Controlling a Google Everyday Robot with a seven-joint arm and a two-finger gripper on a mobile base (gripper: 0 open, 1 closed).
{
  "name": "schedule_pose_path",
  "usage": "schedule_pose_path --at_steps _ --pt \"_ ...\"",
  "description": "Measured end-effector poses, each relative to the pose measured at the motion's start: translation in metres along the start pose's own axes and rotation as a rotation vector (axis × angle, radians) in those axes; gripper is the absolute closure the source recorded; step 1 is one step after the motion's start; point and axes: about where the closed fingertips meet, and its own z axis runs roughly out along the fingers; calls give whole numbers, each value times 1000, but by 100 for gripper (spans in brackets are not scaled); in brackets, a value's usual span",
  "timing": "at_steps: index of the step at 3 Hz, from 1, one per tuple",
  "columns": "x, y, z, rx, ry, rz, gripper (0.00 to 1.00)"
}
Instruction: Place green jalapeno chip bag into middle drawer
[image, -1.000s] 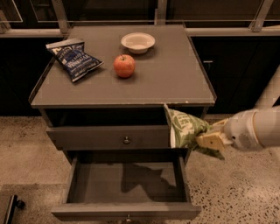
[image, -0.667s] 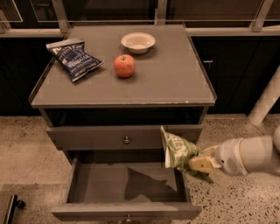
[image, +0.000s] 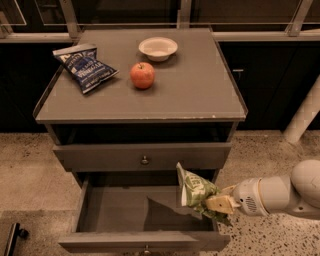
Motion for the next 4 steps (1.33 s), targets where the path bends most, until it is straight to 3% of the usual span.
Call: schedule_pose_path --at_steps 1,2,3,4 --pt "5 -1 7 -13 12 19 100" --pt "2 -15 40 -86 -24 36 100" --pt "8 -31 100 -197 -68 62 100" --pt "23 -44 142 -222 -85 93 100"
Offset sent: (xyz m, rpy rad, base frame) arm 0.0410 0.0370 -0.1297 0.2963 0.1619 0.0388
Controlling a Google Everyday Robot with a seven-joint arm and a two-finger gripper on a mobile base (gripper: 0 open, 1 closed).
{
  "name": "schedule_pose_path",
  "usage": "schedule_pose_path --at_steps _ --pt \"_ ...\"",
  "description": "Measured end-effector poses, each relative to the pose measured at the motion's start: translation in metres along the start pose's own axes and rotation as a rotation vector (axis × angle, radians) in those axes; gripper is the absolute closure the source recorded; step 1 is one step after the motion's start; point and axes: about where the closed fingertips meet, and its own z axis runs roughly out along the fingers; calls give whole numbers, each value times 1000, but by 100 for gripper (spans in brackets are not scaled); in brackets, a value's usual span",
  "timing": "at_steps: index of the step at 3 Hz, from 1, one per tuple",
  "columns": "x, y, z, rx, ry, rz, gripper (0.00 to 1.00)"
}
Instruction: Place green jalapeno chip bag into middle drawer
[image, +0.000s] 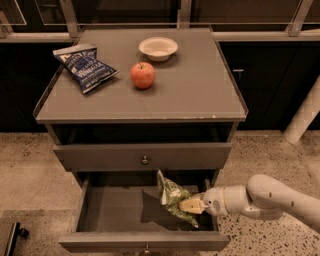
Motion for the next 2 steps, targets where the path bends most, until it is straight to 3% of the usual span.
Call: schedule_pose_path --at_steps 2 --pt "20 -31 49 61 10 28 100"
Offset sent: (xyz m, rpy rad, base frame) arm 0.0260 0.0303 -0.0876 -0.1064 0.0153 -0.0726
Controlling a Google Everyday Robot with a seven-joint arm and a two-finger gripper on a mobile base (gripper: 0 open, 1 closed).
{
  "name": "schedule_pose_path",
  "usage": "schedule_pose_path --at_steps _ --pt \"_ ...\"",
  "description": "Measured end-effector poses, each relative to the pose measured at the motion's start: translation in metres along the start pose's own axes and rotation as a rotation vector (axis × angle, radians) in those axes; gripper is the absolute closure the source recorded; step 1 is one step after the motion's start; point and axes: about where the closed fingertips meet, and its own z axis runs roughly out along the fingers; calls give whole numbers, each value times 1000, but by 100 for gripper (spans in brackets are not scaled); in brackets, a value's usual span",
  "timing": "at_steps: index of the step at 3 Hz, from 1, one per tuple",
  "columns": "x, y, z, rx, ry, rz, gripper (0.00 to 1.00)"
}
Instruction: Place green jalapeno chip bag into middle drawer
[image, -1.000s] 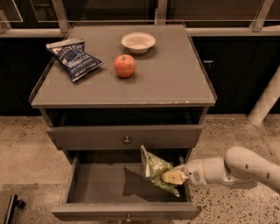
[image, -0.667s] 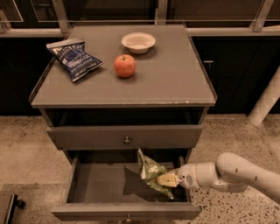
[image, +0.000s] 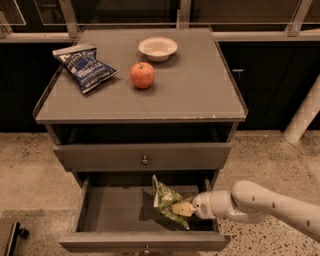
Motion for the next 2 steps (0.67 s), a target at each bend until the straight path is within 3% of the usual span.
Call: schedule_pose_path --at_steps 2 --pt "22 -19 33 50 73 27 100"
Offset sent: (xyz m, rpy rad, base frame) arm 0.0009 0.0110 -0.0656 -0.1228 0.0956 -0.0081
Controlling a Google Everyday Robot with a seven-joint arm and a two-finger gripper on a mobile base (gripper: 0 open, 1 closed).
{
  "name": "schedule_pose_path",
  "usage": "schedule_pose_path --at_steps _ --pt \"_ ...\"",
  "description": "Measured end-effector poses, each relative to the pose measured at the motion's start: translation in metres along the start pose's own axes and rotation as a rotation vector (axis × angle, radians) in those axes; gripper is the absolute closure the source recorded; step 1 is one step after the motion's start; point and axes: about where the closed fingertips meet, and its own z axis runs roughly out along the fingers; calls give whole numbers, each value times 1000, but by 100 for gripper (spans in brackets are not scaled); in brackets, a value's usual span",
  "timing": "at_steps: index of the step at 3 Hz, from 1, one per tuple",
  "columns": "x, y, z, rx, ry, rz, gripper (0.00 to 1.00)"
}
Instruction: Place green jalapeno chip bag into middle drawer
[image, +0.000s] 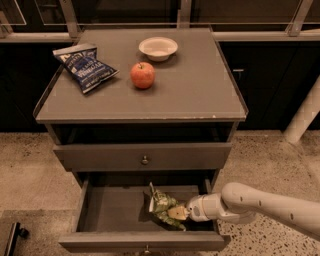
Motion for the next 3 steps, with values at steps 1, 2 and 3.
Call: schedule_pose_path --at_steps 1,2,3 --pt "0 0 1 0 2 0 82" --pt "0 0 1 0 2 0 59" --pt "0 0 1 0 2 0 36"
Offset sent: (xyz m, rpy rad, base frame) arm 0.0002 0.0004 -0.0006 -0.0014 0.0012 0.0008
